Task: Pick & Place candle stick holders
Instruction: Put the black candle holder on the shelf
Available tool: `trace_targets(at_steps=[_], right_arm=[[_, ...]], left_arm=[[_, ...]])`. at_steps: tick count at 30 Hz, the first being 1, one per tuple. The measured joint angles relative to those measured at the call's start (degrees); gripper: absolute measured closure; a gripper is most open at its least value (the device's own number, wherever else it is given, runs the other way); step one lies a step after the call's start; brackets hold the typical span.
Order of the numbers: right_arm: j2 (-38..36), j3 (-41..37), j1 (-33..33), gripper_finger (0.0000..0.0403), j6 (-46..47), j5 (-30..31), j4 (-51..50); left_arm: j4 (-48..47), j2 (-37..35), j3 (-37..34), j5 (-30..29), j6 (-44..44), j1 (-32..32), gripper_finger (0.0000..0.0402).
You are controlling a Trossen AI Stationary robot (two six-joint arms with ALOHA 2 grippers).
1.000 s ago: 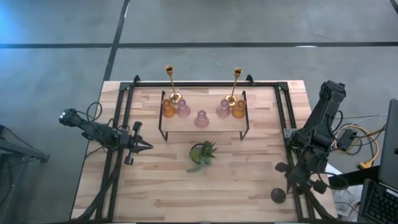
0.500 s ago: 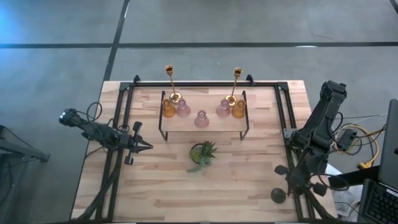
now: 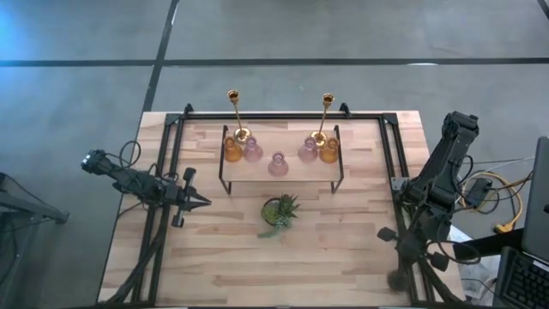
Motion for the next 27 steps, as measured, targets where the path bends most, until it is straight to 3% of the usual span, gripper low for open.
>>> trace_targets(at_steps=[8, 15, 27], right_arm=[[-2.93, 2.21, -0.32, 0.0392, -2.11, 5.22, -5.53], [-9.28, 12.47, -1.23, 0.0393, 1.96, 24.29, -25.46], [-15.13, 30.65, -1.21, 0.0394, 14.91, 48.57, -49.25]], left_arm=[[-0.02, 0.0, 0.0, 0.0, 0.0, 0.0, 0.0376], [-0.02, 0.0, 0.0, 0.0, 0.0, 0.0, 0.0376], [-0.01, 0.0, 0.0, 0.0, 0.0, 0.0, 0.0376]])
